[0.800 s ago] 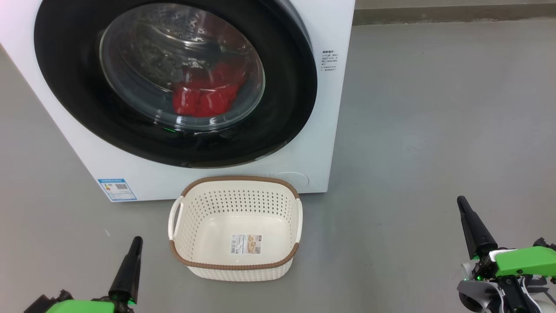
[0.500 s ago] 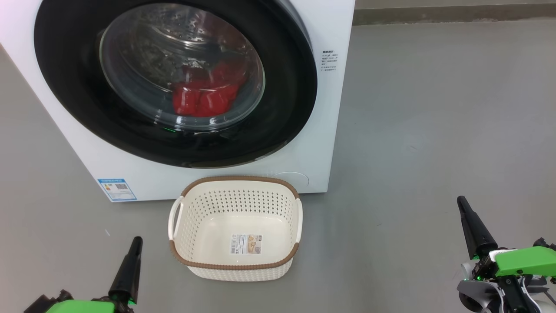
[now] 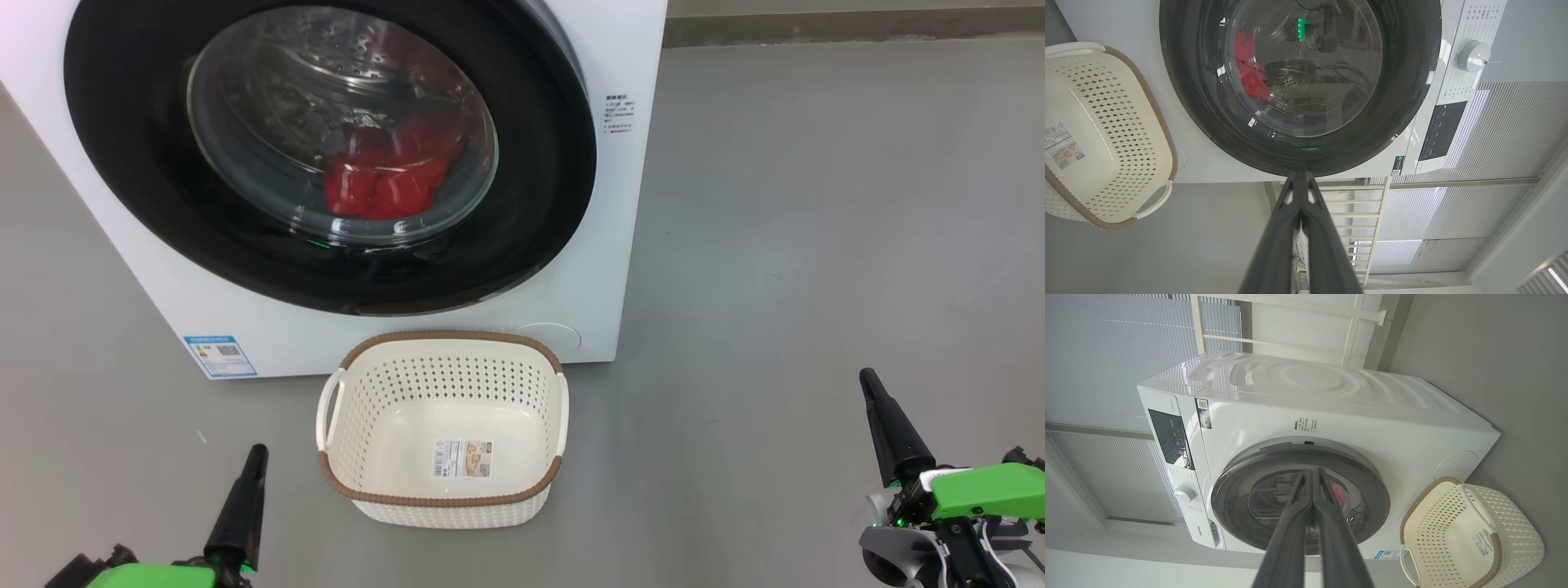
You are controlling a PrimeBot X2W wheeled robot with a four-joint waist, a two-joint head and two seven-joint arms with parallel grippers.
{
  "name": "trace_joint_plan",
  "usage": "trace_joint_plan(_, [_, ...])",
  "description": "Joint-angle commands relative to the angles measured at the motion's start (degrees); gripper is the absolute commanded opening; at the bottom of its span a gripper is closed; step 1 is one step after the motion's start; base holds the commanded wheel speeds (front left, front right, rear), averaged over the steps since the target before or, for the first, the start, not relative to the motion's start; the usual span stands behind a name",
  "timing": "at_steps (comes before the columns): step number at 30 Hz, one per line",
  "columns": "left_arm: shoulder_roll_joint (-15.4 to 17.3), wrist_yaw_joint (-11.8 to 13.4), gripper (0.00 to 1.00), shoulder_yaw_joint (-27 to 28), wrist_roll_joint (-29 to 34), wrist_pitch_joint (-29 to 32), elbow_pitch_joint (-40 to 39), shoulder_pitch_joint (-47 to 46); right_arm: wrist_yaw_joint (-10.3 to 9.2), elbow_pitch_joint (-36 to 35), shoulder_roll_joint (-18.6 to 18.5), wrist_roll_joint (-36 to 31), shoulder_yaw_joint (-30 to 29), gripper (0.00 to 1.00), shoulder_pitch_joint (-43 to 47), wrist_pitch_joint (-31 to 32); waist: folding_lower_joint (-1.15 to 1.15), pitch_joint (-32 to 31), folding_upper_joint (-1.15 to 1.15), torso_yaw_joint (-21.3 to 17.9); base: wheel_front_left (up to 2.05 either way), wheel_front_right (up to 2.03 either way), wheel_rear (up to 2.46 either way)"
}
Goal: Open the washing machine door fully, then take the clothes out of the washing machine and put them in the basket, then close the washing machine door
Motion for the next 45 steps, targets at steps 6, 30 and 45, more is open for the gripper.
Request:
trace_joint_plan(6, [0.43,-0.41,0.0,2.11,0.65,0.42,-1.45,-1.73,-0.04,-1.53,-0.3,-0.5,0.72,0.0,-1.36,0.33,0.0,0.0,0.0,0.0,0.0,0.0,0.0])
trace_joint_plan(30, [0.42,-0.41,0.0,2.13,0.68,0.44,-1.45,-1.74,-0.04,-1.53,-0.27,-0.54,0.67,0.0,-1.36,0.37,0.0,0.0,0.0,0.0,0.0,0.0,0.0])
trace_joint_plan(45, [-0.49,0.02,1.0,-0.44,-0.01,-0.03,2.58,1.29,0.01,2.77,1.1,0.01,0.48,1.0,1.19,-0.02,0.0,0.0,0.0,0.0,0.0,0.0,0.0])
